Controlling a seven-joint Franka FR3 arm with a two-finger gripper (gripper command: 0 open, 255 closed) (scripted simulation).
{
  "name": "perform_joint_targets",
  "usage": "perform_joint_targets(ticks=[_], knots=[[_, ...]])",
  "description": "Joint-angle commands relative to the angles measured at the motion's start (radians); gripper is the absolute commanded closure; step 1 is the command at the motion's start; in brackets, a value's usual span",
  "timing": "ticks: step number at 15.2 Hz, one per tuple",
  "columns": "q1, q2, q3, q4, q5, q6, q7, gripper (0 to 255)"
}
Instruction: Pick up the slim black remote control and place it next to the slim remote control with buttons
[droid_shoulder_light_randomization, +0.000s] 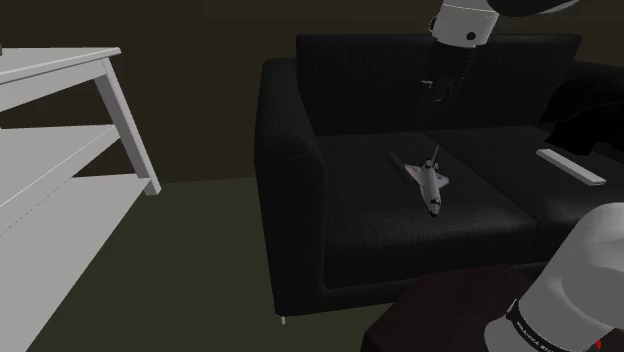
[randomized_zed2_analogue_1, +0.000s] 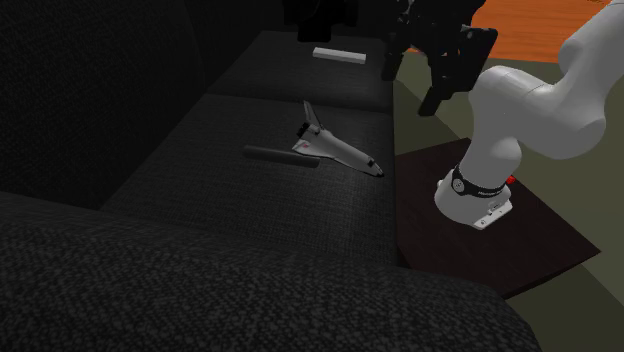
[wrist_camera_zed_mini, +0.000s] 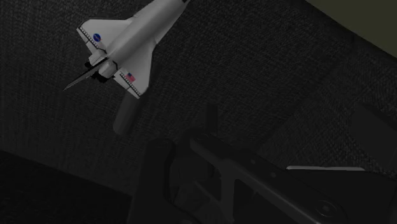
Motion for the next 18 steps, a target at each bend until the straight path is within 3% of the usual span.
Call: perform_joint_targets(ticks=[1,18], knots=[[0.0,0.0,0.0,0.0,0.0,0.0,0.0,0],[-0.151,0.577,-0.162,0.186,0.007,0.163,0.053,0]])
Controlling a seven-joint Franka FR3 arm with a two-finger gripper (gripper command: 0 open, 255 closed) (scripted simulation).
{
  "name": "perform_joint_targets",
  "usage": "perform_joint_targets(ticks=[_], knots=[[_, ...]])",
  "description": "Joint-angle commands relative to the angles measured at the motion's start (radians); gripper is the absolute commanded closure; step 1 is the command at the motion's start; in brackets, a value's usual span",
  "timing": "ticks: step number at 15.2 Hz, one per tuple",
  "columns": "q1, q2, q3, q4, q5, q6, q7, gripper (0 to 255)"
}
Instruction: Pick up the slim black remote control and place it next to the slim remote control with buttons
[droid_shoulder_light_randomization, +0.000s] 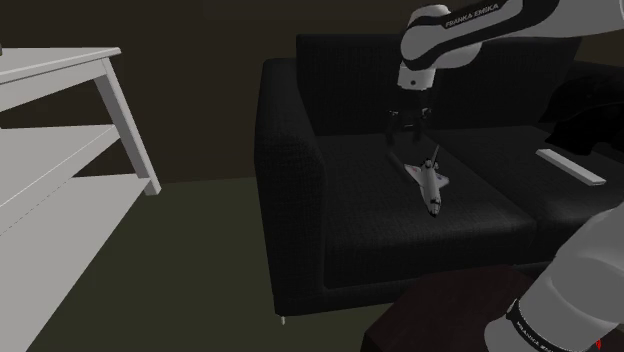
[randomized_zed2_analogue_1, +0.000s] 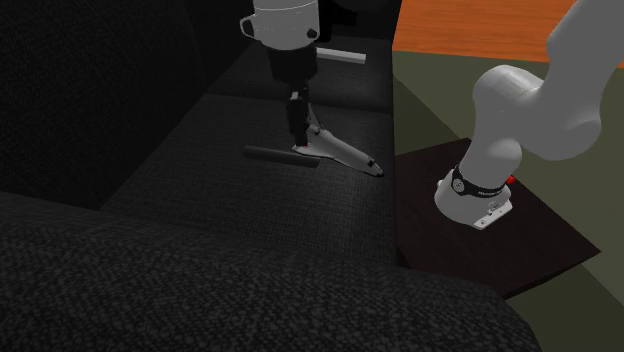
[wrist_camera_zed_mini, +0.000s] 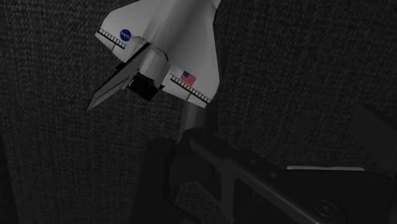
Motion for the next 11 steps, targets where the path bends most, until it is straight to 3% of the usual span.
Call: perform_joint_targets(ticks=[1,8,11], knots=[[-0.013,0.068,-0.016,0.028,0.009,0.011,0.01,0],[-0.071,0.307,-0.077,0.152,0.054,0.027,0.016,0],[-0.072,0.316,-0.077,0.132,0.056,0.054,0.015,0]])
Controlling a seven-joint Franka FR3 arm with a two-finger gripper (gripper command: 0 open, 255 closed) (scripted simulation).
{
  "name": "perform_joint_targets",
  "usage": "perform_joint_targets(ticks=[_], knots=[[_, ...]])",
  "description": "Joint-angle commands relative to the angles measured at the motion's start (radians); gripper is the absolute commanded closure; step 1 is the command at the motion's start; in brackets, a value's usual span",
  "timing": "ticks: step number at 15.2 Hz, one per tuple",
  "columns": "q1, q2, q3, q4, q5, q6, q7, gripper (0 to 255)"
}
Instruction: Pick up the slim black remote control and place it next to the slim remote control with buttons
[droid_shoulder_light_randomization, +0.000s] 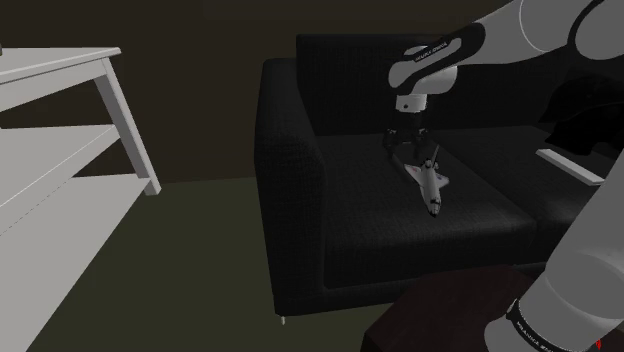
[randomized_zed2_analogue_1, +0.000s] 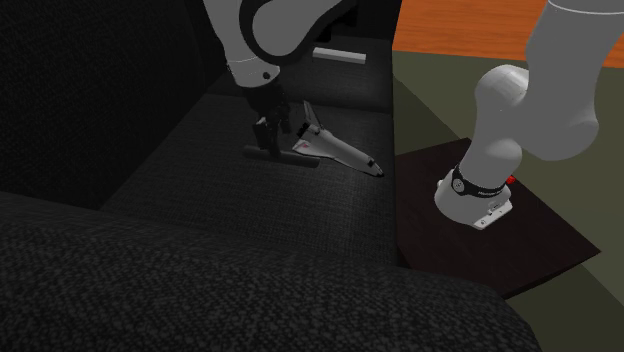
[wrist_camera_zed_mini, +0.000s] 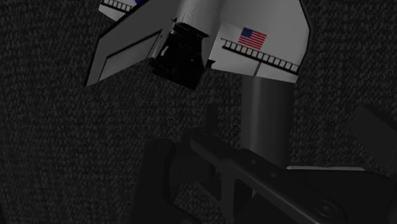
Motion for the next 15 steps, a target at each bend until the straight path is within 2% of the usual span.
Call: perform_joint_targets(ticks=[1,5,13,14,15], knots=[[-0.001,0.007,-0.001,-0.02,0.002,0.025,-0.002,0],[0.0,0.02,0.001,-0.067,0.007,0.085,-0.005,0],[0.0,0.02,0.001,-0.067,0.007,0.085,-0.005,0],[0.0,0.02,0.001,-0.067,0.007,0.085,-0.005,255],[0.0,0.02,0.001,-0.067,0.007,0.085,-0.005,255]])
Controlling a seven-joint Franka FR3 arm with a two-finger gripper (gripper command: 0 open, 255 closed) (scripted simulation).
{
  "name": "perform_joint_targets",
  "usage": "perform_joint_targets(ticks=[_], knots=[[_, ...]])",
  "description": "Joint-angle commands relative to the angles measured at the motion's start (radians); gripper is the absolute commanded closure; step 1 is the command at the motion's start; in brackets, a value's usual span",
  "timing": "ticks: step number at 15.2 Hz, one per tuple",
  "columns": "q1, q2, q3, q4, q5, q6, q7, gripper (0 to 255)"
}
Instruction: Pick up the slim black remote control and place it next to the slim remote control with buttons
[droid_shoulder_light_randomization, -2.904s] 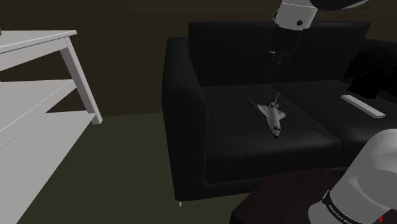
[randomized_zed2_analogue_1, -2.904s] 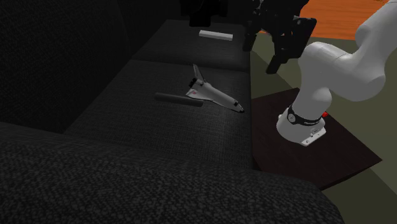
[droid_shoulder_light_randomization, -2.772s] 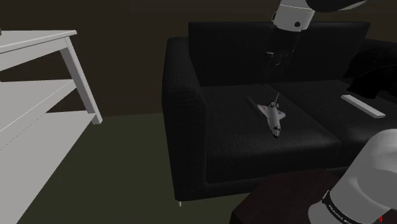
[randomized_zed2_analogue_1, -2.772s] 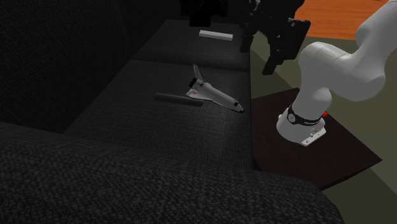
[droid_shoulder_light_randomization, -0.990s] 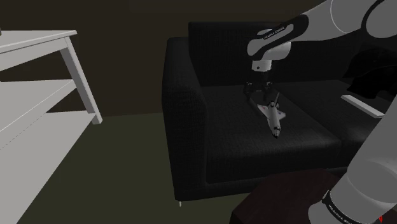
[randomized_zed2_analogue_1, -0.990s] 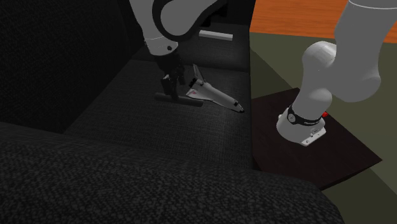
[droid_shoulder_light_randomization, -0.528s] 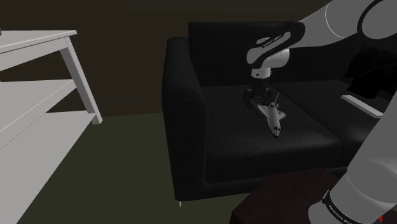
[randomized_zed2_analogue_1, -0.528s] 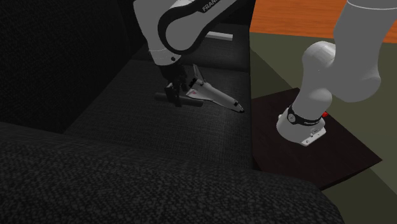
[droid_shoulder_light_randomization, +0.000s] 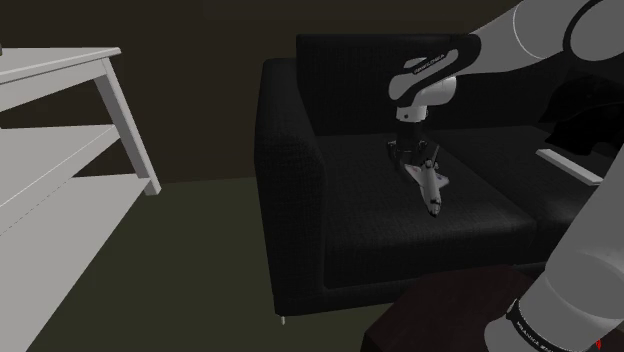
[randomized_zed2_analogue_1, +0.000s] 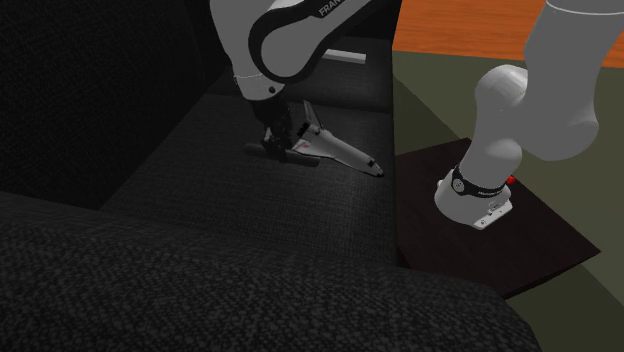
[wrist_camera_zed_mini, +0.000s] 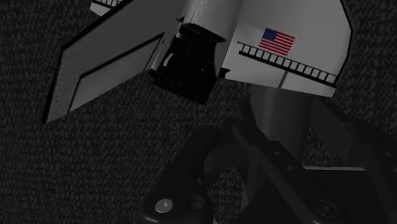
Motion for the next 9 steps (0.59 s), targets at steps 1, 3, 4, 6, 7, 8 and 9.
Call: perform_joint_targets(ticks=[1,3,4,6,7,8,9], knots=[[0.003,0.006,0.005,-0.004,0.015,0.002,-0.001,255],[0.003,0.01,0.004,0.004,0.015,-0.002,-0.002,255],[0.003,0.01,0.005,0.002,0.015,-0.001,-0.001,255],[0.003,0.008,0.005,0.003,0.015,-0.003,0.0,255],[0.003,0.008,0.005,0.002,0.015,-0.002,0.0,255],[0.004,0.007,0.004,-0.004,0.015,0.002,-0.001,255],[0.004,0.0,0.004,0.002,0.013,-0.01,0.001,255]])
